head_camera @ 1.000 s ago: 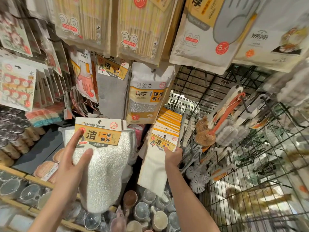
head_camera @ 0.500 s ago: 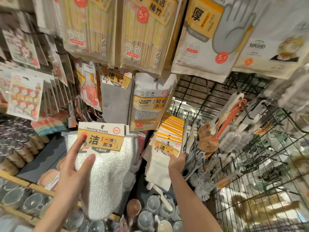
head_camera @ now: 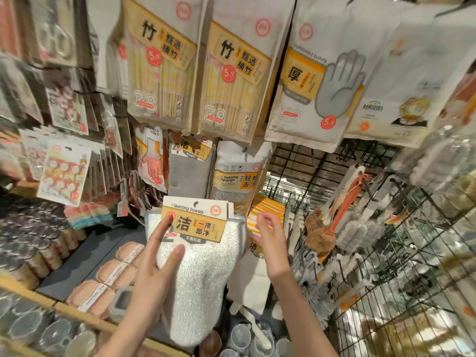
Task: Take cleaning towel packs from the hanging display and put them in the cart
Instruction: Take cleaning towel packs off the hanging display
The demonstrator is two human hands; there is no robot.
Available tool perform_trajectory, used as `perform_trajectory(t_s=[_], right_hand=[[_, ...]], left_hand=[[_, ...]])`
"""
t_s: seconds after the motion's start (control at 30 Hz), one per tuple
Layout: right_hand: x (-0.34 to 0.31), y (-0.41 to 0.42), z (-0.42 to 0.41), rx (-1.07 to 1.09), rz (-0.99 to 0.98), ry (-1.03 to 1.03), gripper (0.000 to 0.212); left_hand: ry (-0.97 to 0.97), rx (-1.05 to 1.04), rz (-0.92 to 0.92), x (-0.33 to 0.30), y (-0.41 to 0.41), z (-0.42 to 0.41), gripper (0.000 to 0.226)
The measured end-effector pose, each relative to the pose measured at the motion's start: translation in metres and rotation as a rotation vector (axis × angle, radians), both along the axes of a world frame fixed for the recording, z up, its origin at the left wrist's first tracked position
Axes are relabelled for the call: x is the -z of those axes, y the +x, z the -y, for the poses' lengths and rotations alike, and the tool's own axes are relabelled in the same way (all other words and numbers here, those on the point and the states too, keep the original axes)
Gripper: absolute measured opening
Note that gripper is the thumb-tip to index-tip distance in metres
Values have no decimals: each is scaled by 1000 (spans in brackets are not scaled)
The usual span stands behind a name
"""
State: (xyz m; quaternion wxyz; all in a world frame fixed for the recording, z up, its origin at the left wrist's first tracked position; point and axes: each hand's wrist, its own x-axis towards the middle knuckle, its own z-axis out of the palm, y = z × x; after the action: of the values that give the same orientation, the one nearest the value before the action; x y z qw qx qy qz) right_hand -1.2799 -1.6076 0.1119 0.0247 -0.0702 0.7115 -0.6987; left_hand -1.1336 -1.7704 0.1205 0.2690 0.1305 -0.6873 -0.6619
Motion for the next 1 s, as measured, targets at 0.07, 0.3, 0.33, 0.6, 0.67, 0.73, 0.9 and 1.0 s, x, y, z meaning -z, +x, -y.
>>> perform_trajectory(t_s=[0.07, 0.3, 0.33, 0.6, 0.67, 0.73, 0.9, 1.0], right_hand=[[-31, 13, 1, -155, -100, 68, 21], [-71, 38, -3, -221, -194, 257, 48], [-74, 41, -3, -198, -198, 255, 46], [-91, 48, -15, -55, -199, 223, 27], [-96, 47, -20, -62, -203, 201, 23], [-97, 45, -24, -66, -214, 200, 21], [-105, 38, -36, -92, -282, 181, 20], [-106, 33, -42, -45, -337, 198, 18]], left_hand=[[-7, 6, -10, -4, 1, -6, 56], [2, 59, -62, -24, 1, -21, 62], [-3, 66, -63, -29, 1, -23, 64], [113, 111, -123, -47, -5, -37, 86], [103, 138, -110, -52, -5, -38, 83], [84, 161, -113, -54, -7, -38, 81], [166, 230, -169, -60, -13, -38, 72], [218, 273, -188, -59, -19, -38, 72]])
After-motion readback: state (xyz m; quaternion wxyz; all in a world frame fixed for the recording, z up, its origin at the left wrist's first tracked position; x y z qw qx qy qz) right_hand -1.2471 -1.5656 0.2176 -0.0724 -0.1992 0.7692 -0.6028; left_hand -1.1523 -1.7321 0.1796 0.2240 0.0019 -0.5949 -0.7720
